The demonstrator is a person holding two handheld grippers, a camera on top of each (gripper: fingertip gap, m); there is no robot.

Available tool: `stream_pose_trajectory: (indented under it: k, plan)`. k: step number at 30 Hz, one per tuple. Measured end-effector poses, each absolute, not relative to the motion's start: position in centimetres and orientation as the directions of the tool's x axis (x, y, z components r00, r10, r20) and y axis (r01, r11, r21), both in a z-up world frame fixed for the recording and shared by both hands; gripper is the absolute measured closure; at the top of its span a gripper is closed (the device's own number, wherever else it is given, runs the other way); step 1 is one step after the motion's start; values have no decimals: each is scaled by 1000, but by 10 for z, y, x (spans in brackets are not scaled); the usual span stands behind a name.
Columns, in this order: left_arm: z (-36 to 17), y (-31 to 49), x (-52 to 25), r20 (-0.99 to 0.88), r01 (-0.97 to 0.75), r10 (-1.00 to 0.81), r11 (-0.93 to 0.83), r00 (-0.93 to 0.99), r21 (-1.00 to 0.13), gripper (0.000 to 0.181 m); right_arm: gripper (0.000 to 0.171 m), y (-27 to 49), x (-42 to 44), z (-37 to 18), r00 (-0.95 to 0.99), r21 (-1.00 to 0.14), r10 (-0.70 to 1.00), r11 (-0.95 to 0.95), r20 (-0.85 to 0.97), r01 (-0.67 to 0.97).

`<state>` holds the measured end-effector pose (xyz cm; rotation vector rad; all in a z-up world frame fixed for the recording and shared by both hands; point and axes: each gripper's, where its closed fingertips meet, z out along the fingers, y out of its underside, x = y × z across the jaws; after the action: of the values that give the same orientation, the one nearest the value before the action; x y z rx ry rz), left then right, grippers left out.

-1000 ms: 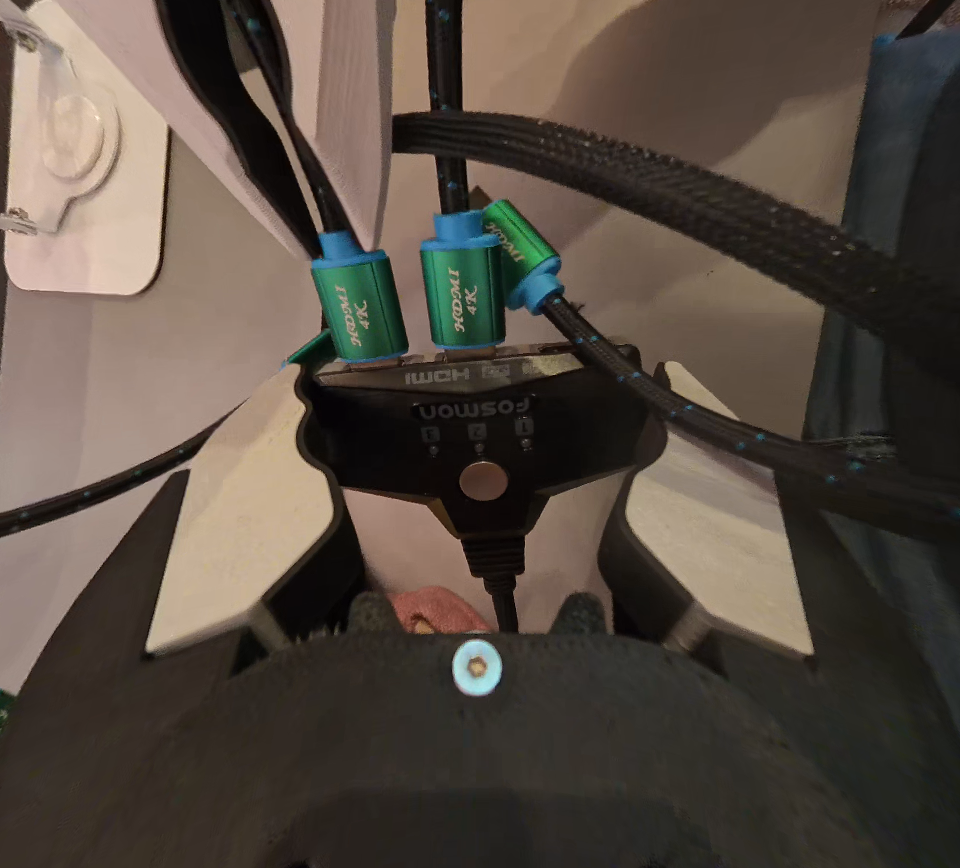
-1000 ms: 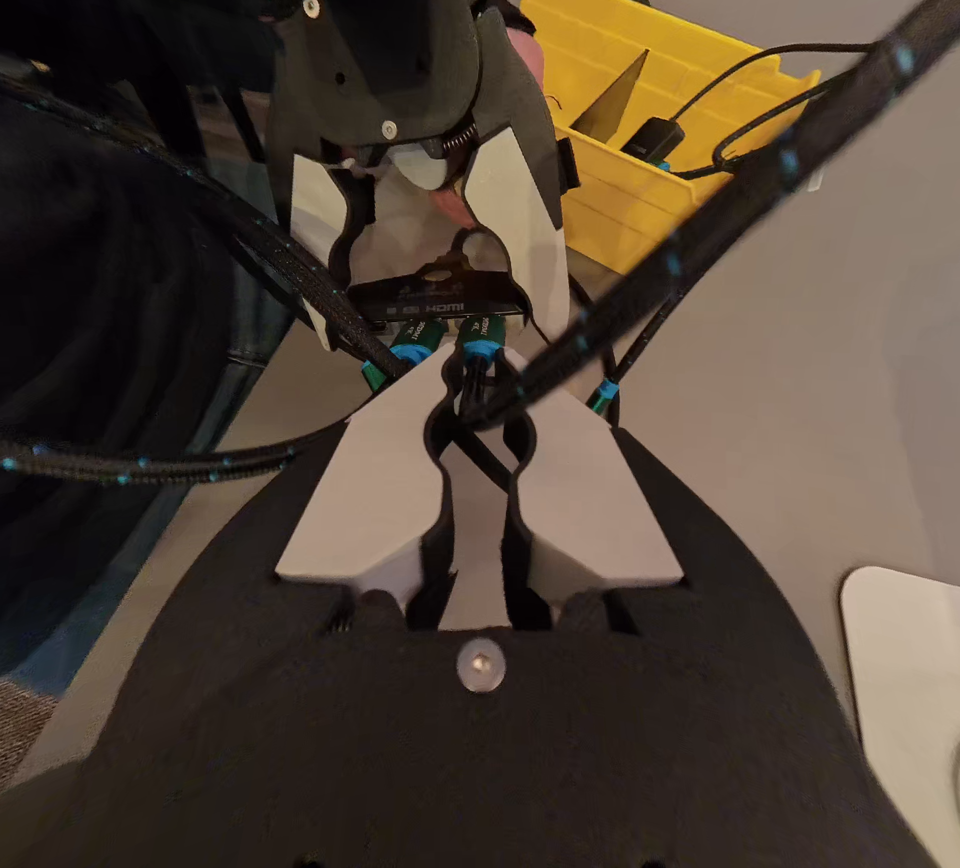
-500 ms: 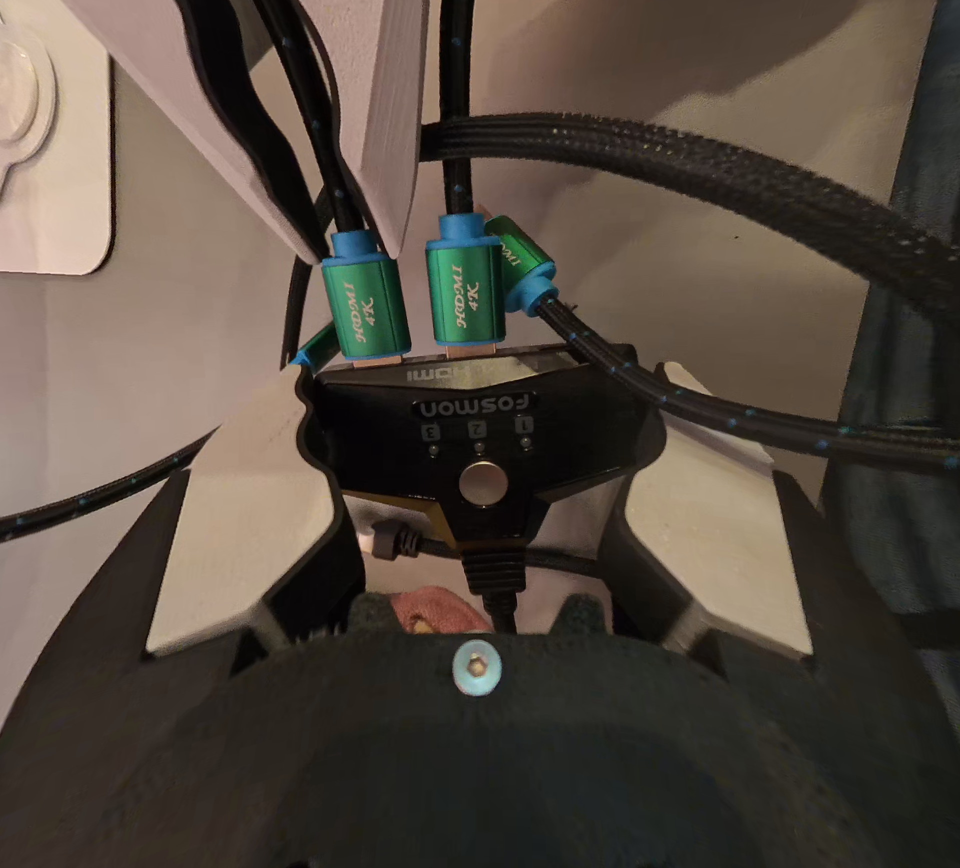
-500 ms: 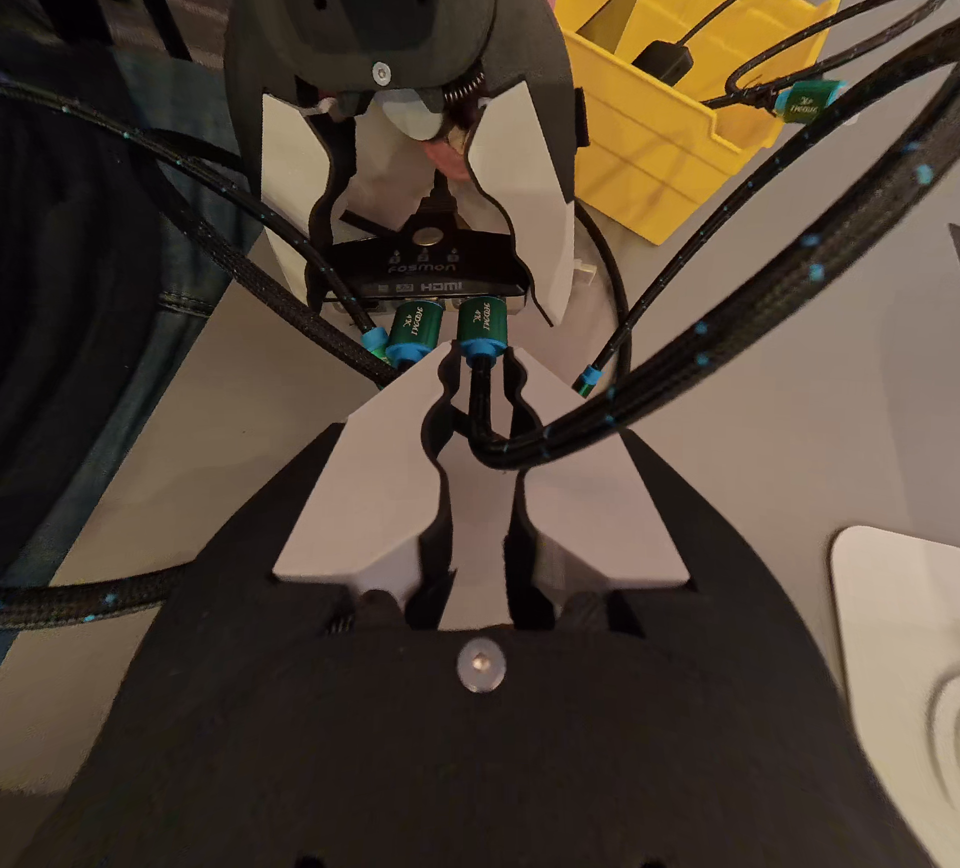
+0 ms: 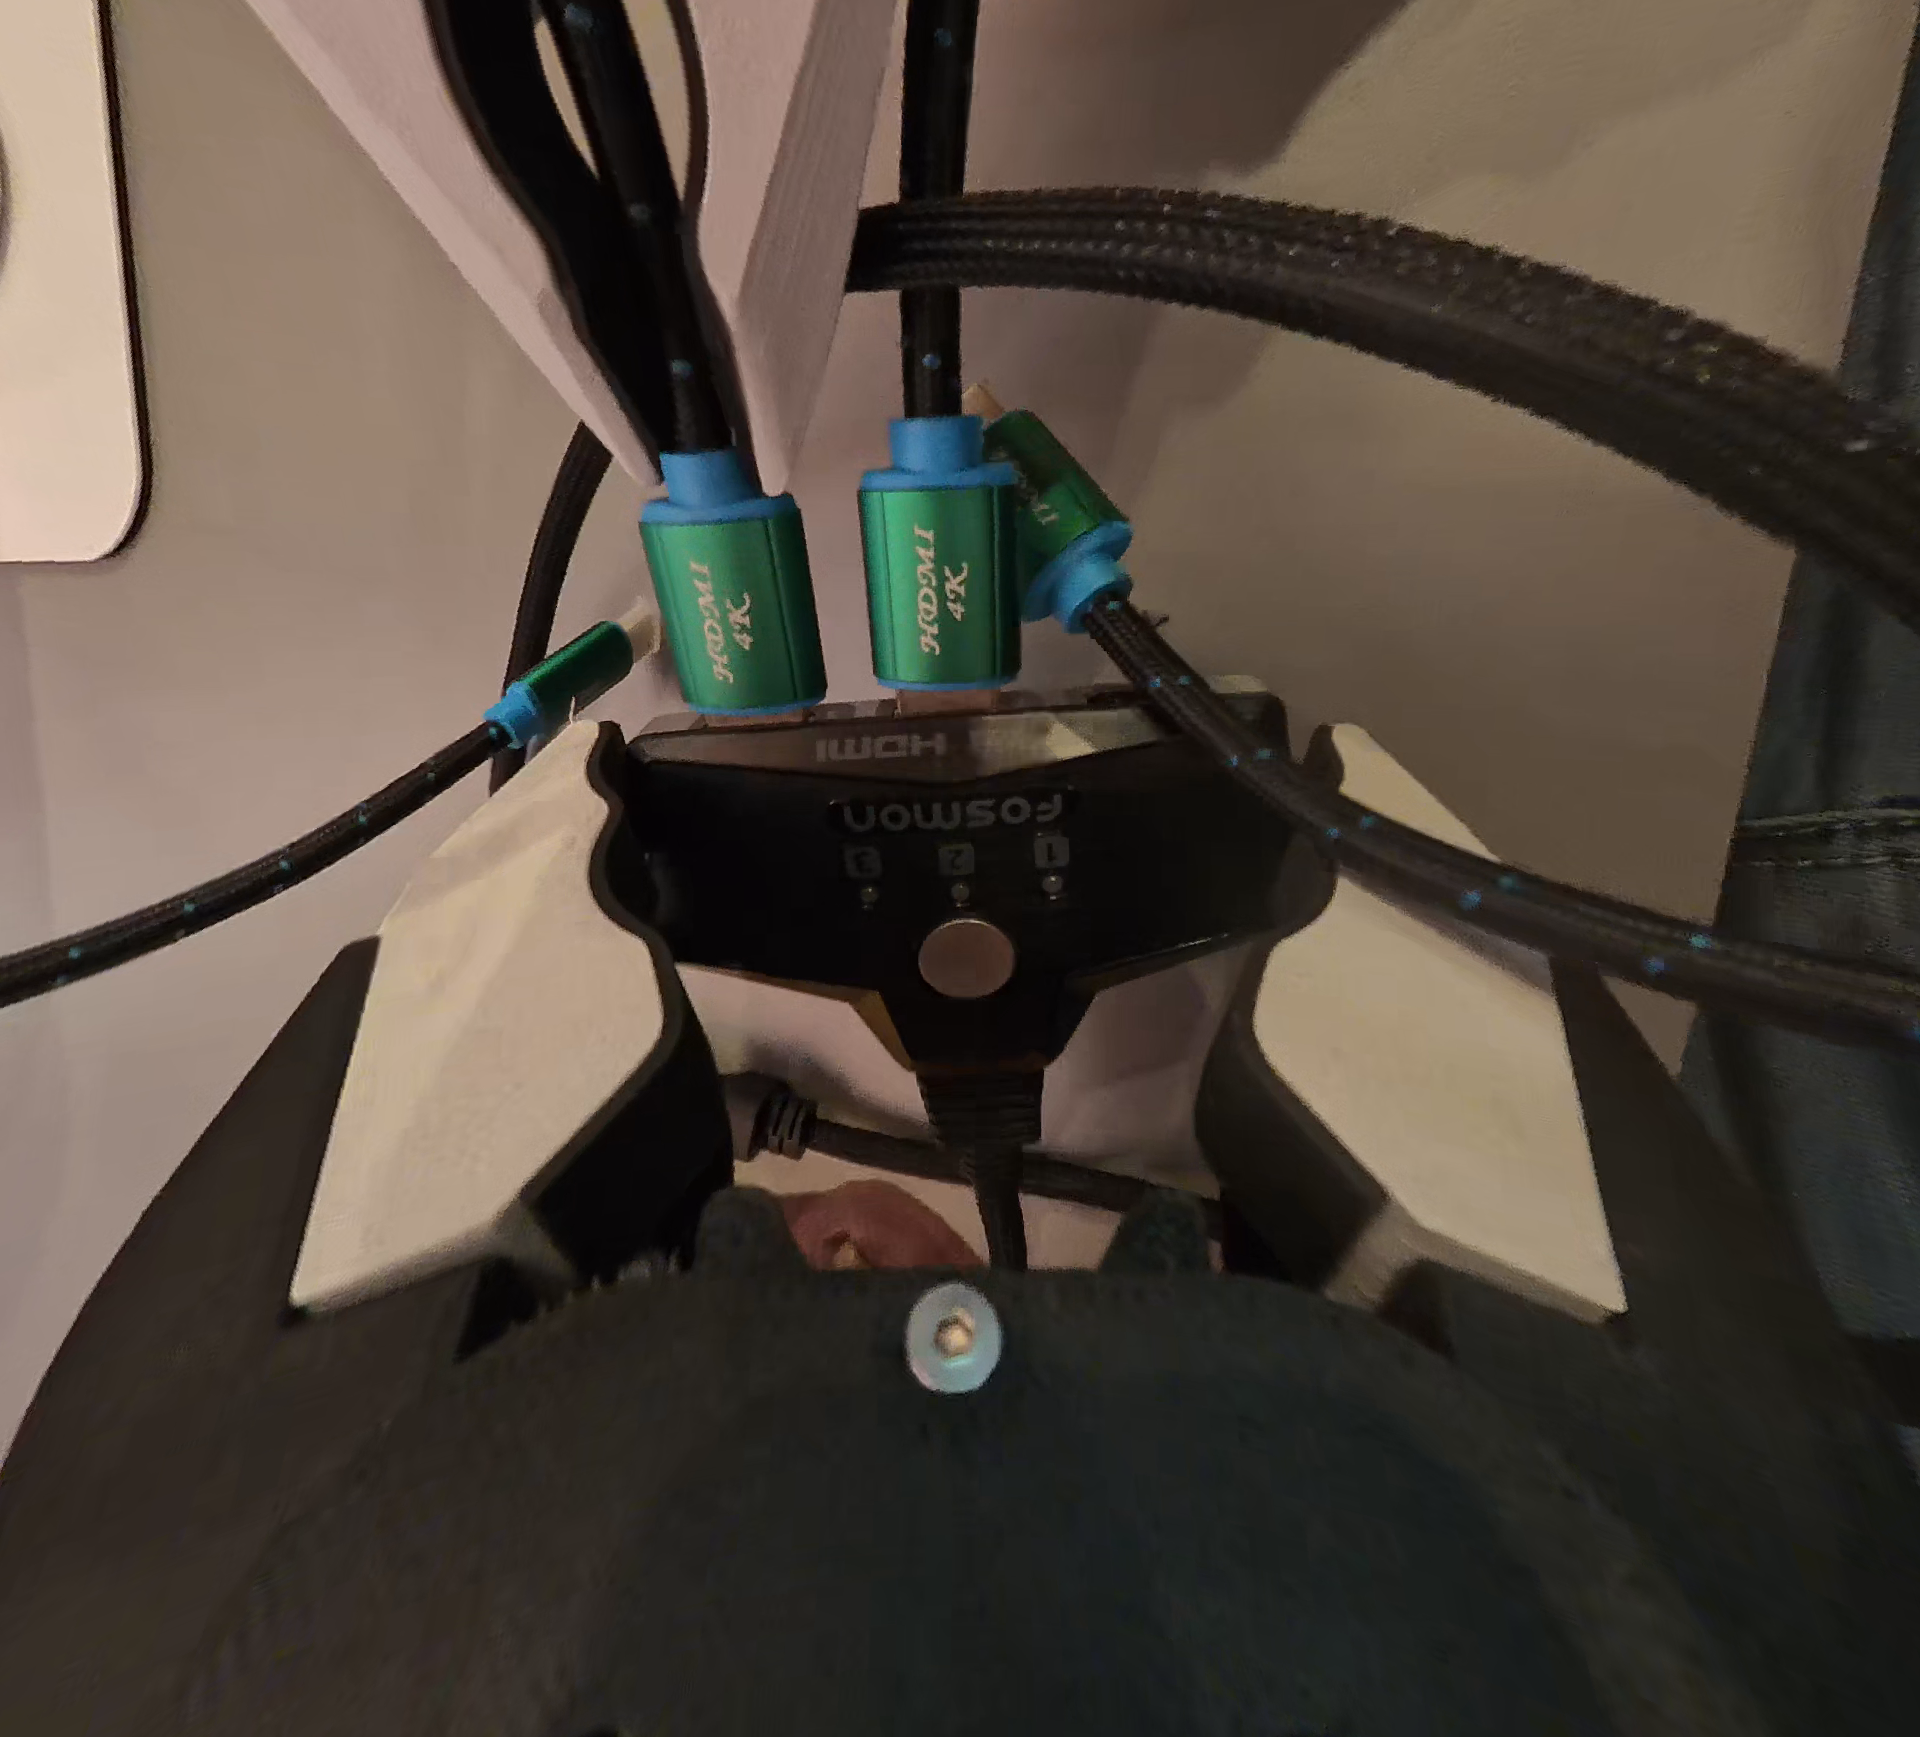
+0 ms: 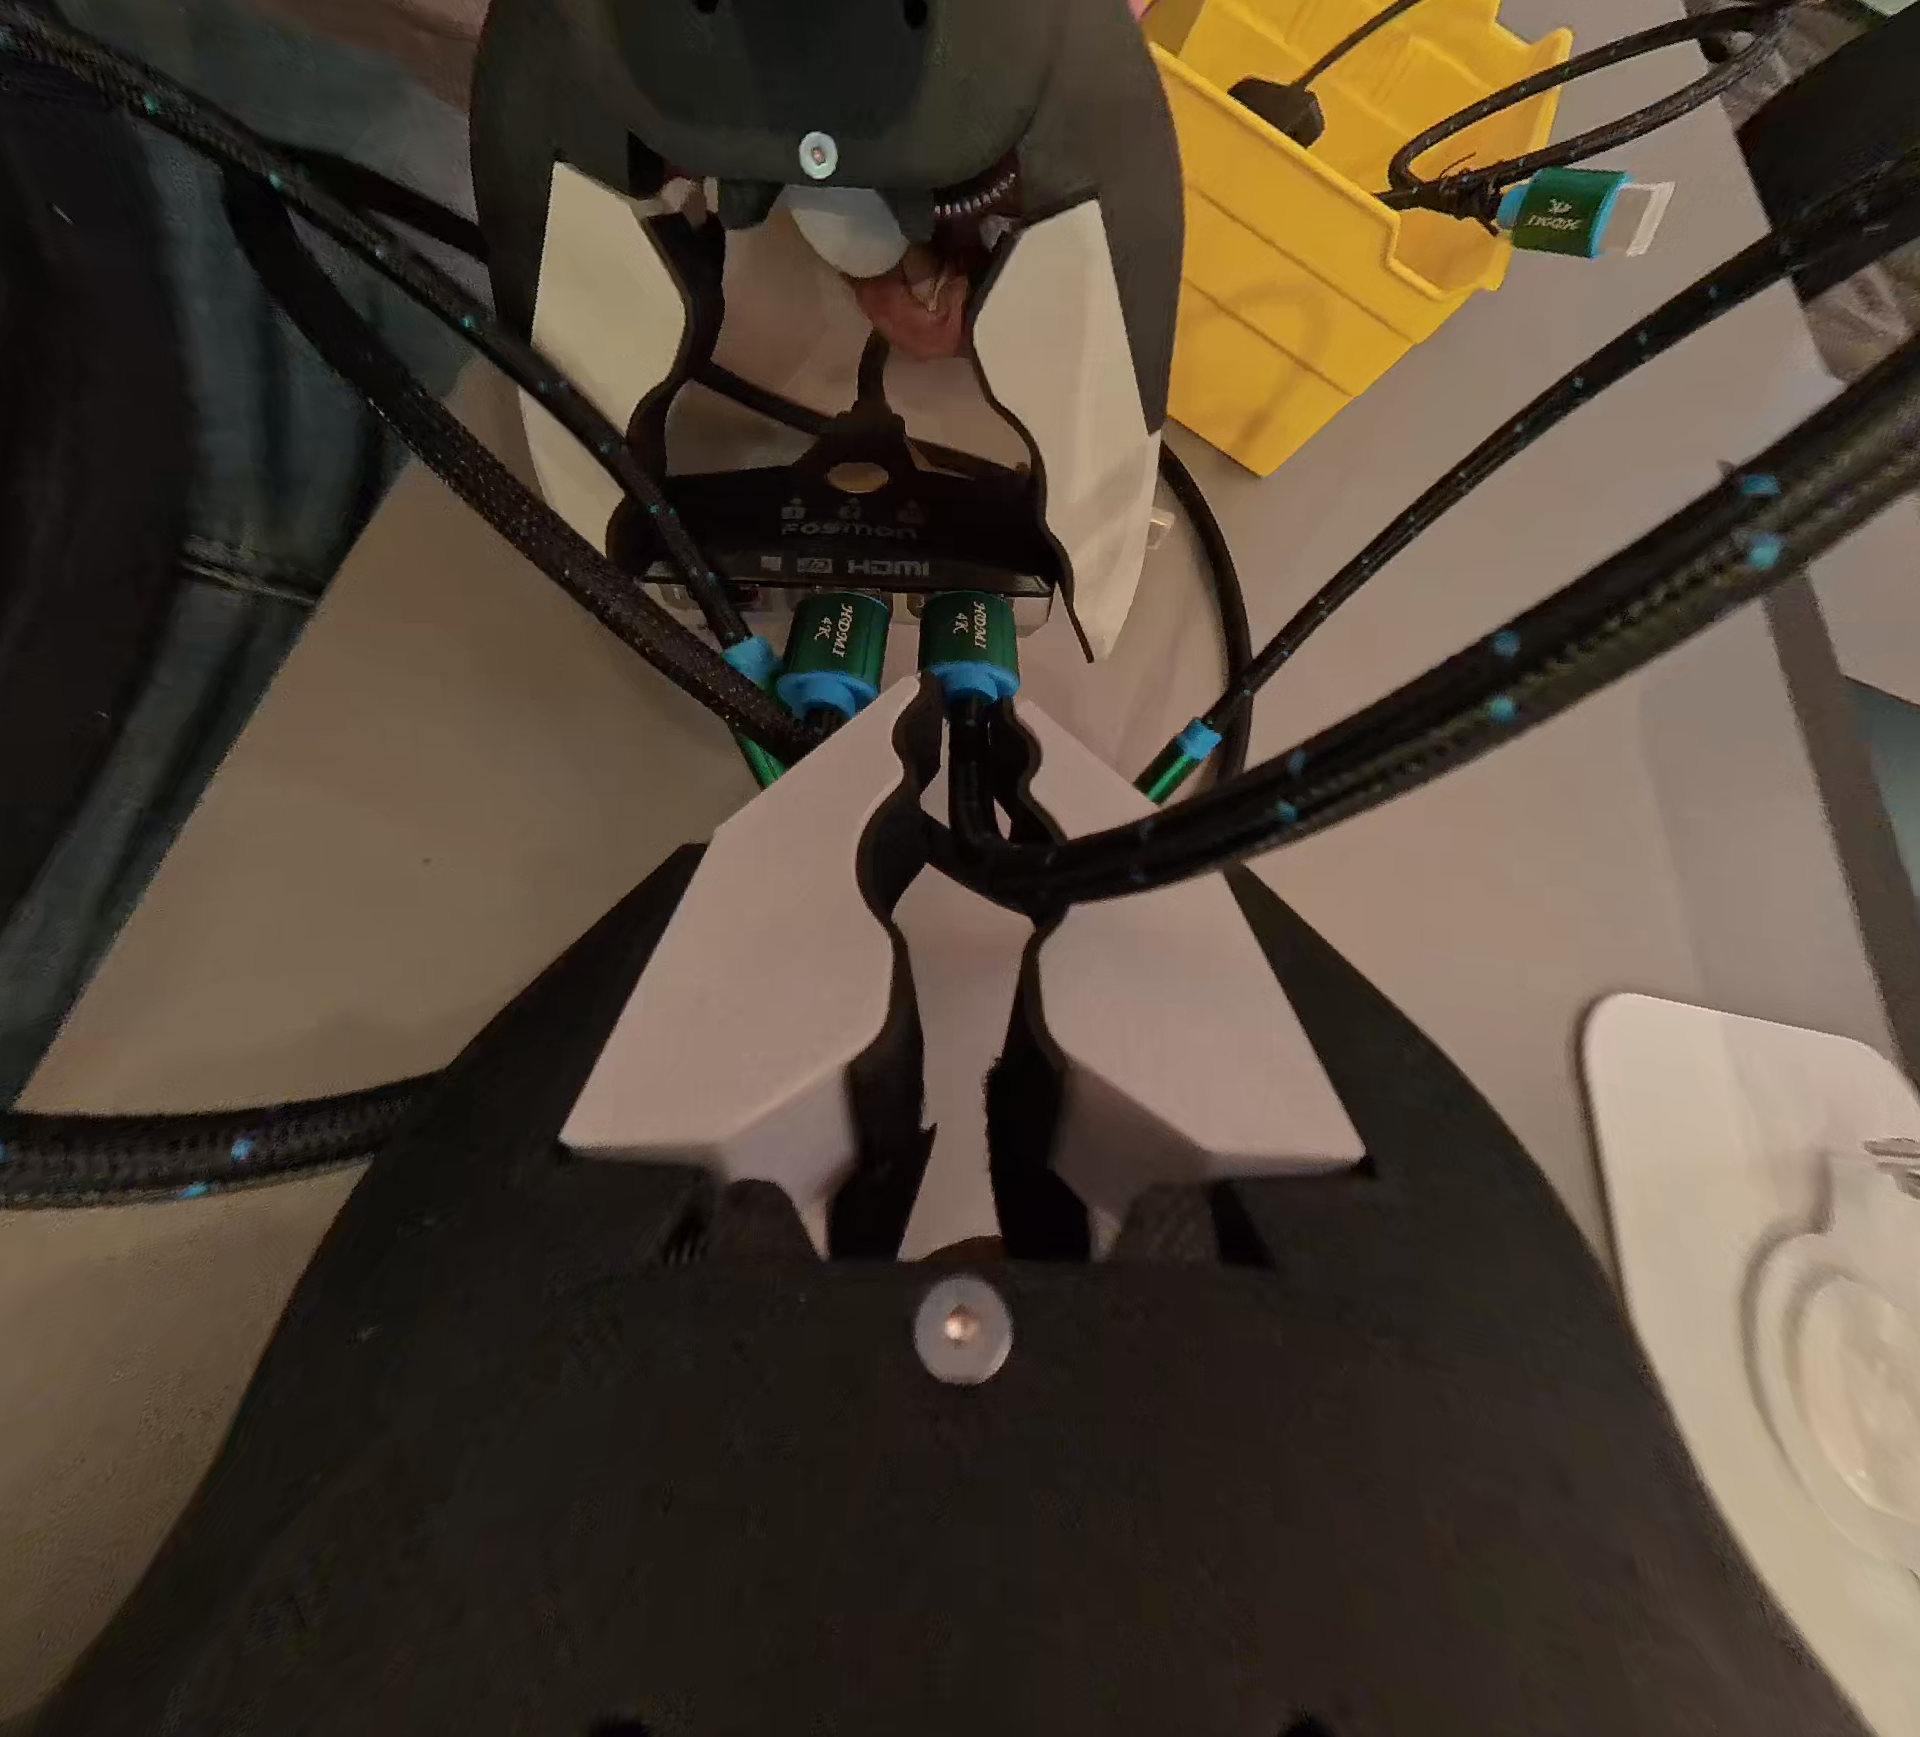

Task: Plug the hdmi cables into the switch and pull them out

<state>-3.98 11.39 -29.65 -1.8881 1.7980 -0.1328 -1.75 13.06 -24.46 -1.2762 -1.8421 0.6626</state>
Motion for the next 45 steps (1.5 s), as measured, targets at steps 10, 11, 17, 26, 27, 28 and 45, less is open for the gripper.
stream_pose_trajectory:
  k: [10, 11, 17, 26, 27, 28, 45]
  plan:
    - [-304, 115, -40, -315, -909, -945, 50, 91, -413, 64, 164, 128, -19, -244, -172, -851, 975, 206, 138, 483]
    - [-304, 115, -41, -330, -915, -940, 58, 85, -400, 64, 164, 129, -19, -244, -170, -866, 981, 162, 91, 472]
    - [-311, 117, -43, -348, -923, -934, 60, 82, -379, 64, 164, 130, -19, -252, -175, -864, 982, 148, 70, 482]
    - [-305, 117, -39, -324, -887, -941, 62, 101, -457, 64, 166, 127, -18, -243, -144, -817, 959, 283, 244, 502]
    - [-303, 116, -37, -324, -879, -940, 63, 107, -474, 64, 165, 128, -17, -240, -138, -850, 972, 235, 192, 471]
    - [-300, 115, -35, -320, -874, -941, 64, 107, -481, 64, 164, 129, -16, -237, -136, -878, 981, 186, 139, 441]
    - [-295, 117, -35, -332, -865, -934, 56, 130, -499, 64, 165, 132, -18, -231, -130, -917, 989, 117, 72, 380]
